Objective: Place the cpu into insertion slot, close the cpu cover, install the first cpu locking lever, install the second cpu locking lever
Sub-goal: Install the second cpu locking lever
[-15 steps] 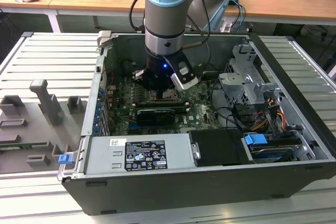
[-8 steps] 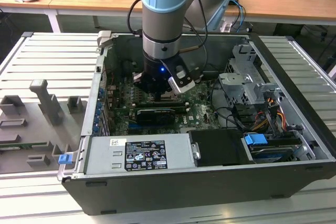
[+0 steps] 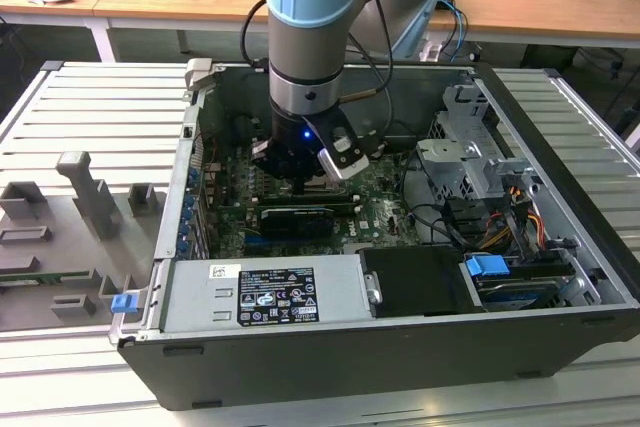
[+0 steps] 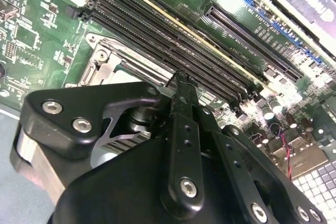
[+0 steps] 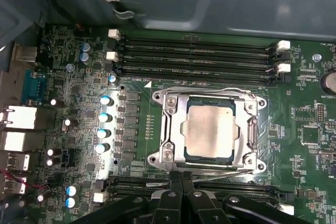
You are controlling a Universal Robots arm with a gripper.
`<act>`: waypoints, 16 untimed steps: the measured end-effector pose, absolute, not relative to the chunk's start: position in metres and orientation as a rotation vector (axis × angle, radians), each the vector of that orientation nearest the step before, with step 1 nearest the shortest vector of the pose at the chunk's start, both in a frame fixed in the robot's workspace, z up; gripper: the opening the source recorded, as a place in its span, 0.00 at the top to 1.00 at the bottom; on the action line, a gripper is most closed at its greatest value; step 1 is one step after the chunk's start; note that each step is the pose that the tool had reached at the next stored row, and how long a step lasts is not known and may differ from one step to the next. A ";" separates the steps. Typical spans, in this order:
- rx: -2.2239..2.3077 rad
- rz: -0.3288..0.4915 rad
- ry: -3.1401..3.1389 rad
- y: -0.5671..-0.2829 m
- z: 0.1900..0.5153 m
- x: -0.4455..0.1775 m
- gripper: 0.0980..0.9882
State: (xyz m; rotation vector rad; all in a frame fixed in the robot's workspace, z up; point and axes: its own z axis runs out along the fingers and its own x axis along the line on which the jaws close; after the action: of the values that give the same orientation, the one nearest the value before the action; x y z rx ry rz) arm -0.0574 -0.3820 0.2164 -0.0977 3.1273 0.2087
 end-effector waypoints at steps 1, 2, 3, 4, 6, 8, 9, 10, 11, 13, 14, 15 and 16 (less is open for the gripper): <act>-0.098 0.209 3.127 -0.382 0.216 -0.058 0.99; -0.098 0.209 3.127 -0.382 0.216 -0.058 0.99; -0.098 0.209 3.127 -0.382 0.216 -0.058 0.99; -0.098 0.209 3.127 -0.382 0.215 -0.059 0.99; -0.098 0.209 3.127 -0.382 0.214 -0.060 0.99; -0.098 0.209 3.127 -0.382 0.213 -0.060 0.99; -0.098 0.209 3.127 -0.382 0.213 -0.060 0.99; -0.098 0.209 3.127 -0.382 0.213 -0.061 0.99; -0.098 0.209 3.127 -0.382 0.213 -0.061 0.99; -0.098 0.209 3.127 -0.382 0.212 -0.062 0.99; -0.098 0.209 3.127 -0.382 0.211 -0.062 0.99; -0.098 0.209 3.127 -0.382 0.210 -0.062 0.99; -0.098 0.209 3.127 -0.382 0.210 -0.063 0.99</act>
State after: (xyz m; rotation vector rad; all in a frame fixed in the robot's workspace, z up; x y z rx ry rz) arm -0.0626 -0.3820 0.2102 -0.0979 3.1273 0.2089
